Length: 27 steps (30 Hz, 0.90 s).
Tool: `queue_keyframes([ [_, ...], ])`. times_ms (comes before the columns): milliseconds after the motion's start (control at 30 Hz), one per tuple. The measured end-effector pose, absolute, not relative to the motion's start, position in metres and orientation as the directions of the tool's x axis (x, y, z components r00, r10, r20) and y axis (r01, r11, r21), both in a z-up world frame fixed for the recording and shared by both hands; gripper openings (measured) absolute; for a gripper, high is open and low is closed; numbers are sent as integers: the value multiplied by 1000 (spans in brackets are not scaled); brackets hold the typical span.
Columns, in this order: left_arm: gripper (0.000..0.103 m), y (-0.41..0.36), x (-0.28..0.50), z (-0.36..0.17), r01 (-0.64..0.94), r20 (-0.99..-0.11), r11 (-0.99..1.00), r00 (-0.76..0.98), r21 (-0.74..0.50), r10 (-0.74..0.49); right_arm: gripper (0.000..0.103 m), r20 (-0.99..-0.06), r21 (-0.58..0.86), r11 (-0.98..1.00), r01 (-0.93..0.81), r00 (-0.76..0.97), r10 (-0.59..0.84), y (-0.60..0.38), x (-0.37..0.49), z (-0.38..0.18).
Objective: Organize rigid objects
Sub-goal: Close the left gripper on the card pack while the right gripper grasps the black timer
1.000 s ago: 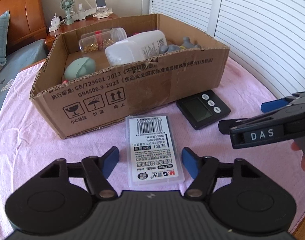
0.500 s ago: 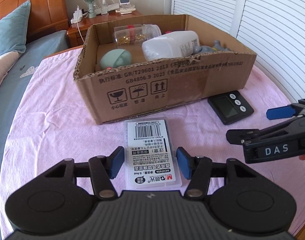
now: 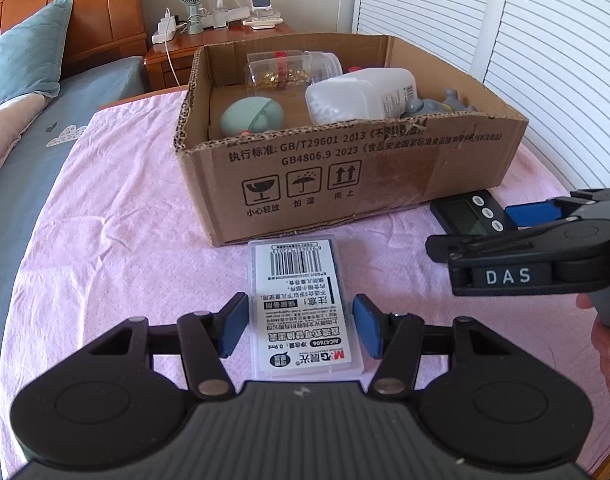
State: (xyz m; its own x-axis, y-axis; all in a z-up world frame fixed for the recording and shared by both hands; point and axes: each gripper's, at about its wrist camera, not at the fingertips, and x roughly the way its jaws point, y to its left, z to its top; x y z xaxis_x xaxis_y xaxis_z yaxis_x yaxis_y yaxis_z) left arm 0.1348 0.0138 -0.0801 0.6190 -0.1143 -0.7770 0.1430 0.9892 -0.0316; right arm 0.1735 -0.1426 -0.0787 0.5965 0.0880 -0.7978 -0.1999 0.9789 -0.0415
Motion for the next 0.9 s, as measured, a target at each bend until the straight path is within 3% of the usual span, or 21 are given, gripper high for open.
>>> queue_keyframes([
  [100, 57, 13, 135, -80, 139, -774, 990, 624, -25, -107, 77, -790, -41, 982, -186, 607, 82, -146, 174, -77],
  [600, 56, 13, 140, -82, 142, -764, 990, 635, -25, -111, 74, -788, -48, 985, -165, 613, 64, -143, 174, -77],
  [900, 56, 12, 134, -75, 257, -772, 966, 613, -2, -165, 74, -781, -57, 977, -205, 618, 84, -149, 159, -62],
])
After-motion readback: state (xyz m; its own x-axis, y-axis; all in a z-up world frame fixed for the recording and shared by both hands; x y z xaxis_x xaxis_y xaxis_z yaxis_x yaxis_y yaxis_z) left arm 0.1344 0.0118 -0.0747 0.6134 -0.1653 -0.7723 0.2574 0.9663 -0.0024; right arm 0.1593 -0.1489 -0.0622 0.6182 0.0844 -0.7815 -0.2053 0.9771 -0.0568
